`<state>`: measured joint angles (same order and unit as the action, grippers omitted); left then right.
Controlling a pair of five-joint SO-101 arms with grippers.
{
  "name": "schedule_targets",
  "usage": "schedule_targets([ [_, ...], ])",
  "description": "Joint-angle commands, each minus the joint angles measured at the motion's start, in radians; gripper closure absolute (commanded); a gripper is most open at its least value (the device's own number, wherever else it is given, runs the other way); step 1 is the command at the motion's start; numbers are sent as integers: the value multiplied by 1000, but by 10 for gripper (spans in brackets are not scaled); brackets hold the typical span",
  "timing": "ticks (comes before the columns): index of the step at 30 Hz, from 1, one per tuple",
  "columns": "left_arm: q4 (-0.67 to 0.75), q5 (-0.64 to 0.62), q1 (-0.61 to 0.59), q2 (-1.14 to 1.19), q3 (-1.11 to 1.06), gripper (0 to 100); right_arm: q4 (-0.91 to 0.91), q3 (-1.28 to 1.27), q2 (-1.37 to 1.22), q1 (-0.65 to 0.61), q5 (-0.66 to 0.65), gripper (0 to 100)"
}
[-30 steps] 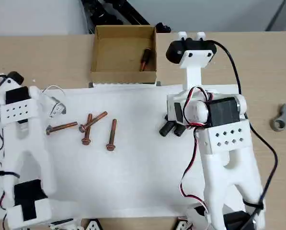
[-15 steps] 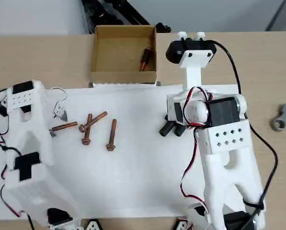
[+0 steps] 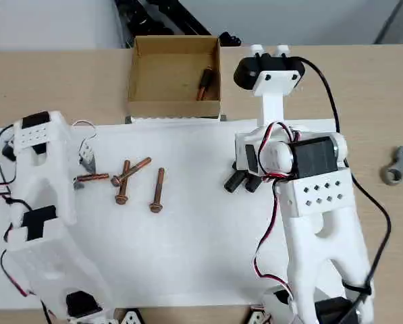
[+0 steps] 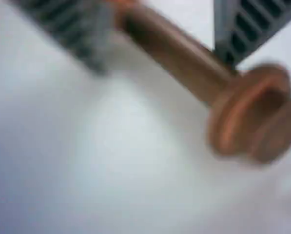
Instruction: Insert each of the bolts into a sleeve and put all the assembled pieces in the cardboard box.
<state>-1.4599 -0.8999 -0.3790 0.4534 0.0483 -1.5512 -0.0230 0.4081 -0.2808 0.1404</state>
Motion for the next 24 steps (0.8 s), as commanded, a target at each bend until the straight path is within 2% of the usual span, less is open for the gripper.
schedule_targets([
  [1,6,80,-31,12,-2,996,4,6,31,8,12,880],
  [9,-66,81,-31,12,44,994,10,6,30,7,12,880],
  [16,-264,226,-31,12,309,994,4,6,31,5,25,880],
  [20,-295,308,-26,3,472,994,13,-17,15,7,181,880],
  [24,-295,446,14,-164,522,994,13,-61,-47,5,288,880],
])
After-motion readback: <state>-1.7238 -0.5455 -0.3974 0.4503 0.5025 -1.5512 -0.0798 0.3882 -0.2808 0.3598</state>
